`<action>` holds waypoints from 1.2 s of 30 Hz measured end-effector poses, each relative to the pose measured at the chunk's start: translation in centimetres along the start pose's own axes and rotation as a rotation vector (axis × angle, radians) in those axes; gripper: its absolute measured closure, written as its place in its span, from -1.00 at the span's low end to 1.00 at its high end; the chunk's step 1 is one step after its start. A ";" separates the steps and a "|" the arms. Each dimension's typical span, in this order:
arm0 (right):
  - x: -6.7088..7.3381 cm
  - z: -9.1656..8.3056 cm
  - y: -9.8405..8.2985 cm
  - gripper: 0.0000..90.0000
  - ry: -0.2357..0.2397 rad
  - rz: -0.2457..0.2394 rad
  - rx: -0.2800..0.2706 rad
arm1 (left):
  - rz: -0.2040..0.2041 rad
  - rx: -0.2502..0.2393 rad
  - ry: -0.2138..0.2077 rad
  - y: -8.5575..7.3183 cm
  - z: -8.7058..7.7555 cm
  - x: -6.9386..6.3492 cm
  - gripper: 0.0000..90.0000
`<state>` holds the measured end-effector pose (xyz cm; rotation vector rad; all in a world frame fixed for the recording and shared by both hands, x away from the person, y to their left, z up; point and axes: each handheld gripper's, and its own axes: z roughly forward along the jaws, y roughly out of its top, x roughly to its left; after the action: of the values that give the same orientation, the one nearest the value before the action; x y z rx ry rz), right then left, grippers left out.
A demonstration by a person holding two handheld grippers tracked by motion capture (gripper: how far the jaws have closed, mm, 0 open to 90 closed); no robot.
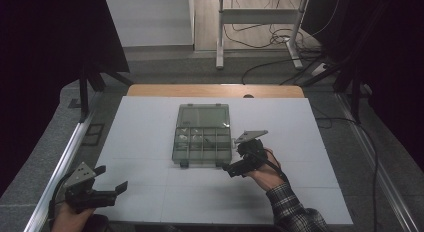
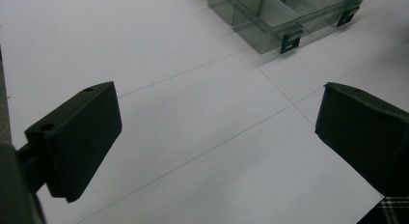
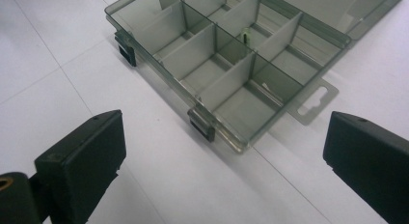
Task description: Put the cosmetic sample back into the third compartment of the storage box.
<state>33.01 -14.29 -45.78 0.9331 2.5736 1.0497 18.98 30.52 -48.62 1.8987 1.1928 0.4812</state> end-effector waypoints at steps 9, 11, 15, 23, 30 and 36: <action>0.1 -1.2 -1.2 -0.96 -0.014 0.005 -0.002 | 0.000 0.001 0.000 0.0 0.0 0.0 -0.94; 0.0 -1.5 -1.4 -0.96 -0.020 0.006 -0.002 | 0.000 0.001 0.000 0.0 0.0 0.0 -0.94; -0.1 -2.0 -2.0 -0.96 -0.028 0.016 -0.006 | 0.000 0.001 0.000 0.0 0.0 0.0 -0.94; -0.3 -3.2 -3.2 -0.98 -0.050 0.044 -0.030 | -0.004 0.000 -0.001 0.0 0.0 0.0 -0.94; -0.5 -4.5 -4.3 -0.98 -0.065 0.069 -0.051 | -0.007 0.000 -0.001 0.0 0.0 0.1 -0.94; -0.7 -5.5 -5.3 -0.98 -0.088 0.079 -0.061 | -0.011 -0.002 0.000 0.0 0.0 0.1 -0.94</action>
<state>28.80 -20.68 -45.42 1.0485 2.4379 1.0755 19.03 30.62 -48.62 1.8890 1.2018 0.4761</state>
